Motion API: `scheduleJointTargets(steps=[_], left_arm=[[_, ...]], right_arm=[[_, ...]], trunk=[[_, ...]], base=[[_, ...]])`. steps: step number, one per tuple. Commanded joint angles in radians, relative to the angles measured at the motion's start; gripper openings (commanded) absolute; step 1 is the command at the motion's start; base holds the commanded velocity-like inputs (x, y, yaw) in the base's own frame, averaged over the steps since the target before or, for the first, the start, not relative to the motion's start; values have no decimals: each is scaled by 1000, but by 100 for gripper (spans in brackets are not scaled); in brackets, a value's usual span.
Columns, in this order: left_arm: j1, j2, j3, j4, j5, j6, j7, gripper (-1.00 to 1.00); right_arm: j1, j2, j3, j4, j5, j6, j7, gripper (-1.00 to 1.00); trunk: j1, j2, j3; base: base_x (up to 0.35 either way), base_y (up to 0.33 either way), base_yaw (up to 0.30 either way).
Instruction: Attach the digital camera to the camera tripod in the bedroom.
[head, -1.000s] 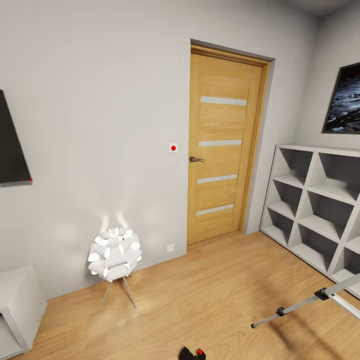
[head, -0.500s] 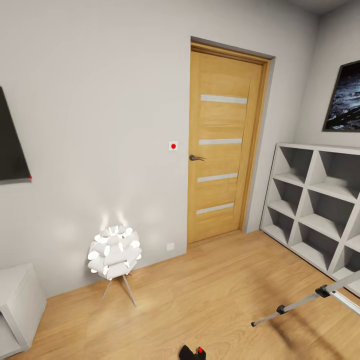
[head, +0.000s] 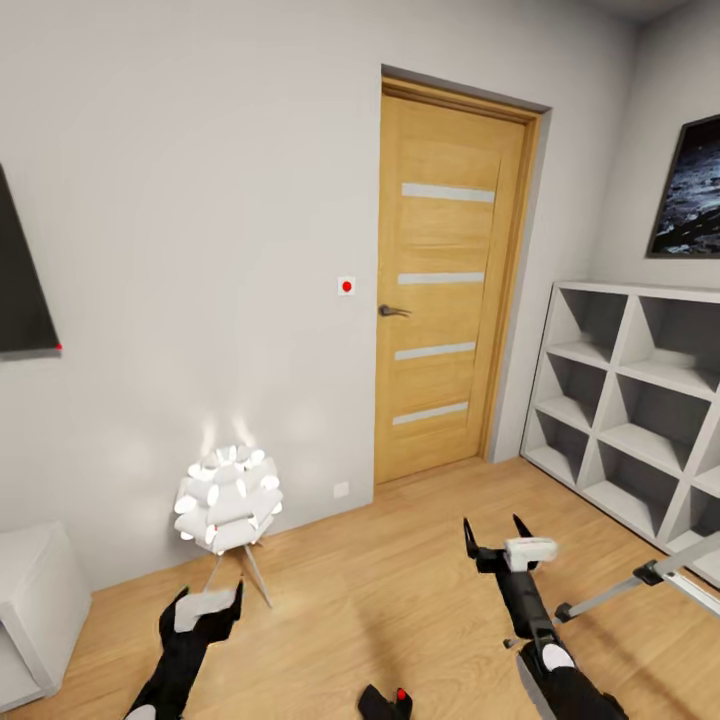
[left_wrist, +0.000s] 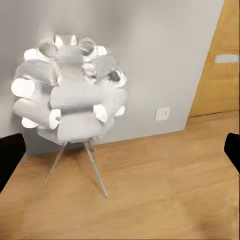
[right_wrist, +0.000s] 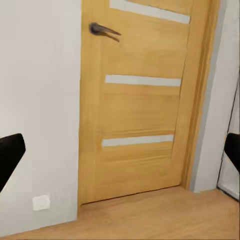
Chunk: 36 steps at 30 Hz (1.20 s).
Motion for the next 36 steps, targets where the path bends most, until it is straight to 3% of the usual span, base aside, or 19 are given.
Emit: scheduleJointTargets(steps=[1, 2, 3, 4, 6, 10, 17, 22, 25, 26, 27, 33, 36], left_arm=[[-22, -1, 2, 24, 1, -3, -1, 100], [-99, -2, 2, 55, 1, -5, -1, 100], [-123, -2, 2, 69, 1, -6, -1, 100], [-252, -4, 3, 146, 1, -8, 0, 100], [-321, -5, 3, 168, 1, -8, 0, 100], [-392, -14, 2, 185, 1, -10, 1, 100], [-420, -60, -2, 195, 1, -20, 0, 100], [-425, -73, -11, 206, 1, -41, -1, 100], [-427, -76, -17, 211, 1, -96, -1, 100], [-428, -76, -19, 215, 1, -169, 0, 100], [-428, -77, -19, 216, 1, -189, 1, 100], [-428, -75, -19, 254, 1, -285, 1, 100], [-428, -74, -19, 277, 1, -302, 1, 100]], right_arm=[[91, 0, 1, 0, 1, -3, 0, 100], [33, 0, 2, -3, 2, -4, 0, 100], [16, 1, 2, -5, 2, -4, 0, 100], [-67, 1, 2, -35, 2, -9, 0, 100], [-103, 1, 1, -48, 2, -10, 0, 100], [-149, 1, 1, -67, 1, -15, 1, 100], [-167, 1, 15, -88, 1, -39, 3, 100], [-168, 1, 21, -91, 1, -48, 3, 100], [-167, 0, 22, -92, 1, -70, 3, 100], [-166, 0, 22, -92, 1, -100, 1, 100], [-166, 0, 22, -92, 1, -107, 1, 100], [-166, 0, 22, -93, 1, -132, -1, 100], [-166, 0, 22, -93, 2, -139, -1, 100]], trunk=[[4, -8, -5], [8, -15, -8], [12, -22, -11], [15, -29, -14], [23, -43, -20], [38, -71, -33], [65, -120, -55], [84, -155, -71], [96, -176, -80], [100, -183, -83], [104, -190, -86], [127, -232, -105], [138, -253, -114]], base=[[0, 0, 0], [0, 0, 0], [0, 0, 0], [0, 0, 0], [0, 0, 0], [0, 0, 0], [0, 0, 0], [0, 0, 0], [0, 0, 0], [0, 0, 0], [0, 0, 0], [0, 0, 0], [0, 0, 0]])
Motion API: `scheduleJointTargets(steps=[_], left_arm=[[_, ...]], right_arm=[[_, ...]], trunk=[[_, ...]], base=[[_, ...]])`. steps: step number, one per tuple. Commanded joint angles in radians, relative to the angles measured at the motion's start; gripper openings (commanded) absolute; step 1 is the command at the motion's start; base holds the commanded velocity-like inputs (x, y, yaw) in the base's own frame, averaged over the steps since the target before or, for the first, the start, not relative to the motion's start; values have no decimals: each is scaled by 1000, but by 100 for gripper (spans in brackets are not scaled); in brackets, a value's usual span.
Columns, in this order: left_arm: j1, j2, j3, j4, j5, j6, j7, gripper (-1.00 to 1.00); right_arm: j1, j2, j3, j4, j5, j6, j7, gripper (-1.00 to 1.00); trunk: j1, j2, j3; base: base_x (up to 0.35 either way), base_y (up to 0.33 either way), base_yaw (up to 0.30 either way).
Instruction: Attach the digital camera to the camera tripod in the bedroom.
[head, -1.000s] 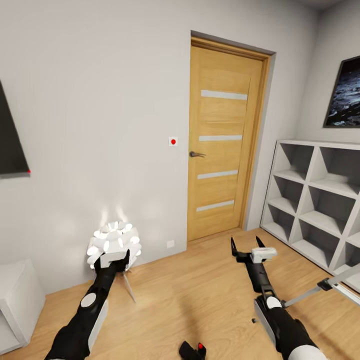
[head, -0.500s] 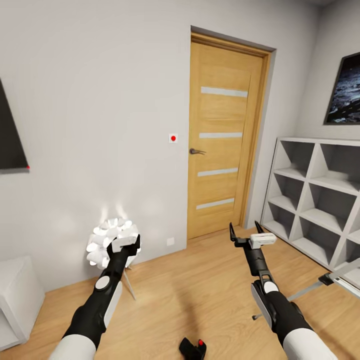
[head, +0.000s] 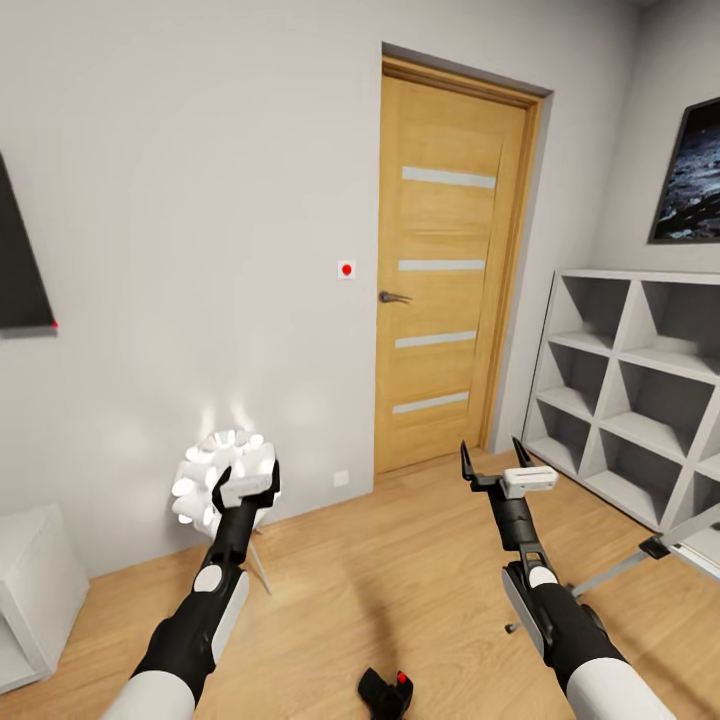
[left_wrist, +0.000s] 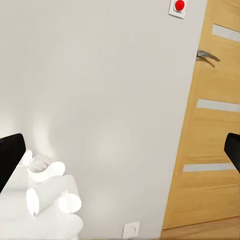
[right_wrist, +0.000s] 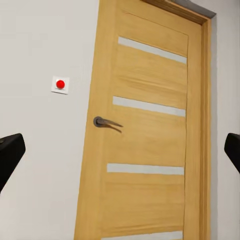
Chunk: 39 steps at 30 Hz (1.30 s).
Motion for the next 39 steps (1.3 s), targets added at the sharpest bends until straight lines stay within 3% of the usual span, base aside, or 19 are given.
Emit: scheduleJointTargets(steps=[1, 5, 13, 18, 21, 23, 24, 31, 34, 36, 39], left_arm=[[-1, 0, 2, 6, 0, -7, -1, 100], [-1, 0, 1, 9, 0, -23, -1, 100], [-1, 1, 4, -25, 0, -121, 2, 100], [-1, 3, 7, -61, 0, -139, 5, 100], [-1, 4, 7, -80, 0, -116, 5, 100], [-1, 6, 9, -88, 0, -57, 6, 100], [-1, 13, 10, -95, 0, 92, 4, 100], [-1, 22, 5, -155, 0, 418, -22, 100], [-1, 22, -4, -169, 0, 474, -56, 100], [-1, 24, -11, -176, 0, 513, -120, 100], [-1, 25, -13, -175, 0, 517, -134, 100]], right_arm=[[-1, -1, 1, 0, 1, -7, 0, 100], [0, 0, 1, 0, 0, -52, 0, 100], [11, 0, 2, 0, 1, -224, 2, 100], [13, -1, 0, 0, 1, -226, 1, 100], [13, -1, -1, 1, 1, -226, 0, 100], [13, -1, -1, 6, 0, -226, 0, 100], [13, -1, -1, 12, 0, -226, 1, 100], [13, -1, -1, 16, 0, -215, 2, 100], [13, -1, -1, 16, 0, -213, 3, 100], [13, -1, -3, 35, 0, -203, 3, 100], [13, -2, -3, 48, 0, -201, 4, 100]], trunk=[[4, -8, -4], [19, -36, -17], [50, -92, -42], [69, -127, -58], [80, -148, -67], [88, -162, -73], [92, -169, -76], [119, -218, -98], [130, -239, -108], [138, -253, -114], [149, -274, -123]], base=[[0, 0, 0], [0, 0, 0], [0, 0, 0], [0, 0, 0], [0, 0, 0], [0, 0, 0], [0, 0, 0], [0, 0, 0], [0, 0, 0], [0, 0, 0], [0, 0, 0]])
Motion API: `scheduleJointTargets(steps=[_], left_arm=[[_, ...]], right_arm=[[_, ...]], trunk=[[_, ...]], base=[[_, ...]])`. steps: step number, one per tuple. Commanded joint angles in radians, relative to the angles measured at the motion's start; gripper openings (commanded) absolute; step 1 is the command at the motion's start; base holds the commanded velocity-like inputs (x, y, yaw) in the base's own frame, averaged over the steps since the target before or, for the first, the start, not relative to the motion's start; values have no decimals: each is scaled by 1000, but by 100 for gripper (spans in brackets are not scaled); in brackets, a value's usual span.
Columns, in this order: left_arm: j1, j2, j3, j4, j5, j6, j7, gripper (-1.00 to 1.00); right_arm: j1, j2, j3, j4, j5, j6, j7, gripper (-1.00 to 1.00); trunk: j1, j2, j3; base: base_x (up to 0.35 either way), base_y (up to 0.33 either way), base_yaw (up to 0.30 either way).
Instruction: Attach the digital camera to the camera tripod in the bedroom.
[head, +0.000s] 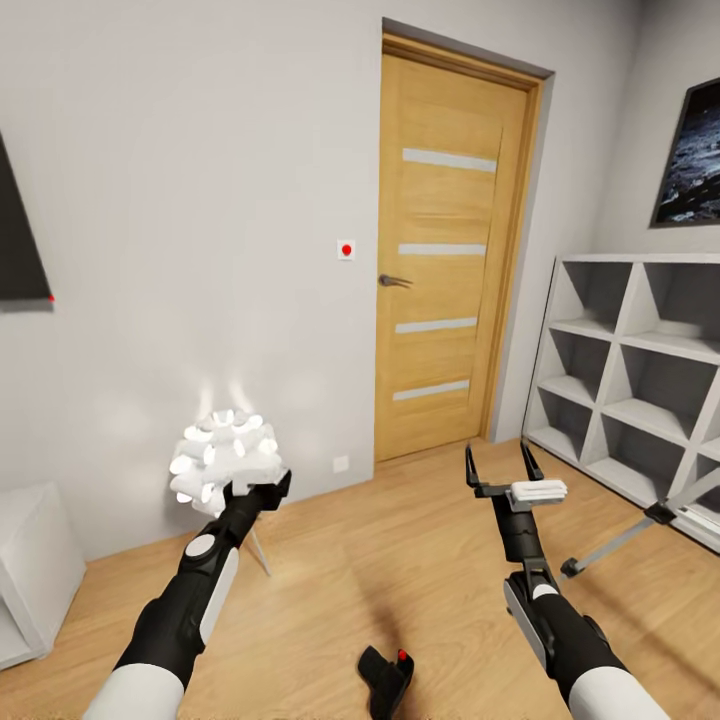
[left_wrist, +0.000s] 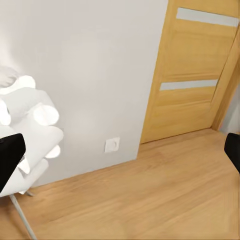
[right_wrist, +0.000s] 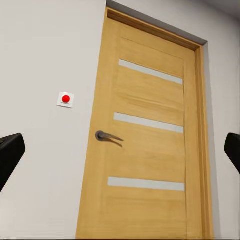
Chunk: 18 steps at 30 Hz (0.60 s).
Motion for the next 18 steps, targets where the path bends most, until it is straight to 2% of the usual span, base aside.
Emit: scheduleJointTargets(steps=[1, 12, 16, 18], left_arm=[[-1, -1, 4, -1, 1, 5, -11, 100], [-1, -6, 3, -3, 1, -2, -22, 100], [-7, -11, 5, -16, 1, -29, -20, 100], [-24, -13, 6, -54, 1, -45, -18, 100]], right_arm=[[-1, -1, 2, 2, 0, -2, 1, 100], [-3, -4, 0, 10, 0, -3, 3, 100], [-26, -4, -3, -15, 1, 0, 3, 100], [-60, -4, -4, -46, 1, 8, 3, 100]], trunk=[[4, -8, -4], [46, -85, -39], [61, -113, -51], [69, -127, -58]], base=[[0, 0, 0], [0, 0, 0], [0, 0, 0], [0, 0, 0]])
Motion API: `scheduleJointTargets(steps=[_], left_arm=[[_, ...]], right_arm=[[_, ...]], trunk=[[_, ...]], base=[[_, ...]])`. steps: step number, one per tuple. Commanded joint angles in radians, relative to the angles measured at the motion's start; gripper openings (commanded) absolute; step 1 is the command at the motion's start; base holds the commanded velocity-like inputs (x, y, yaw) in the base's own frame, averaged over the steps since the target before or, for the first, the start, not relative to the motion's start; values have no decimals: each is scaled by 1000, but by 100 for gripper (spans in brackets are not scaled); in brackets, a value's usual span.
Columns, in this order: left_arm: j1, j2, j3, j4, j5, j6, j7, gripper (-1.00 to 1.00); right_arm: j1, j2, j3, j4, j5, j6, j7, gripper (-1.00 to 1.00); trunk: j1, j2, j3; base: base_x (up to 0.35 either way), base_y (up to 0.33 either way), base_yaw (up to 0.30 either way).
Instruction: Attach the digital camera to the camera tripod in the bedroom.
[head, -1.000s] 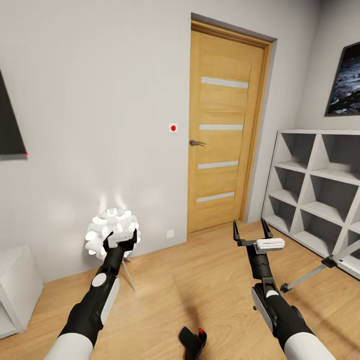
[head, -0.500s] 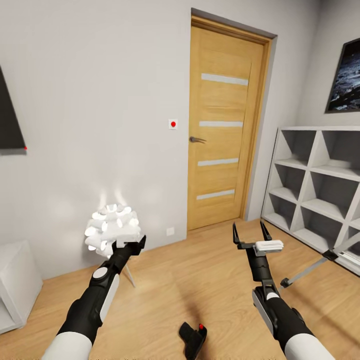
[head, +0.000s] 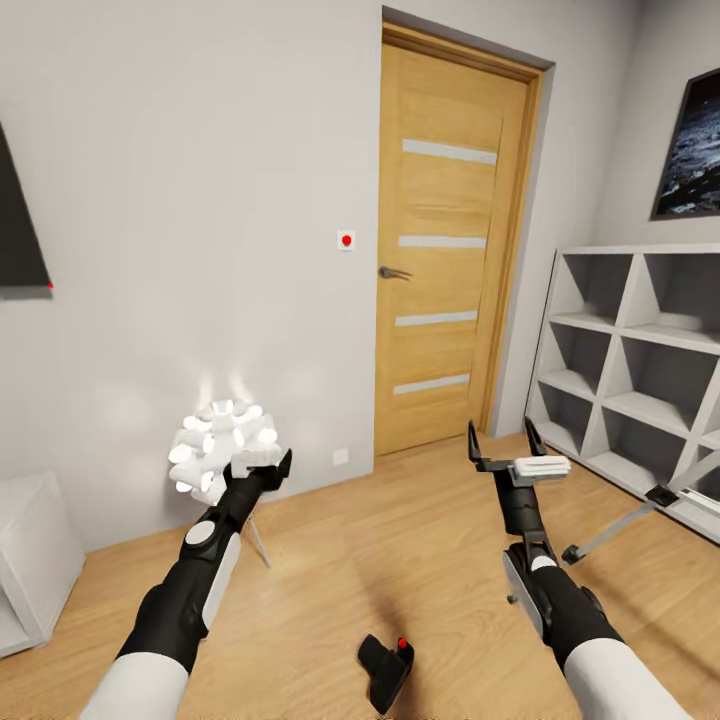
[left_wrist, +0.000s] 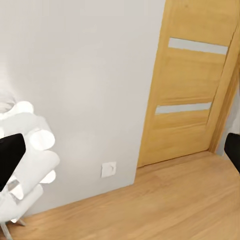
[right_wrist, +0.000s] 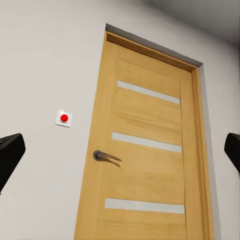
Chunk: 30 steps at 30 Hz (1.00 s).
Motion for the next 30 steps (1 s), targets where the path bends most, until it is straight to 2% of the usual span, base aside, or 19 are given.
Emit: scheduleJointTargets(steps=[1, 4, 5, 6, 12, 23, 26, 30], left_arm=[[-8, -2, 5, -18, 1, -4, -8, 100], [-25, -3, 5, -96, 1, -15, -7, 100], [-25, -3, 5, -96, 1, -15, -7, 100], [-30, -4, 5, -128, 1, -16, -6, 100], [-35, -7, 5, -188, 1, -14, -4, 100], [-37, -16, 2, -201, 2, -20, -4, 100], [-37, -17, 2, -210, 2, -23, -5, 100], [-37, -16, 3, -212, 2, -25, -6, 100]], right_arm=[[-11, -1, 1, -10, 0, 4, 1, 100], [-37, -1, 1, -41, 0, 58, -1, 100], [-37, -1, 1, -41, 0, 58, -1, 100], [-46, -1, 0, -52, 0, 96, -2, 100], [-57, -1, 4, -68, -2, 184, -3, 100], [-48, 2, 15, -71, -6, 216, 15, 100], [-46, 2, 7, -72, -34, 218, -30, 100], [-46, 2, 8, -72, -40, 215, -62, 100]], trunk=[[4, -8, -4], [15, -29, -14], [19, -36, -17], [23, -43, -20], [46, -85, -39], [88, -162, -73], [100, -183, -83], [111, -204, -92]], base=[[0, 0, 0], [0, 0, 0], [0, 0, 0], [0, 0, 0], [0, 0, 0], [0, 0, 0], [0, 0, 0], [0, 0, 0]])
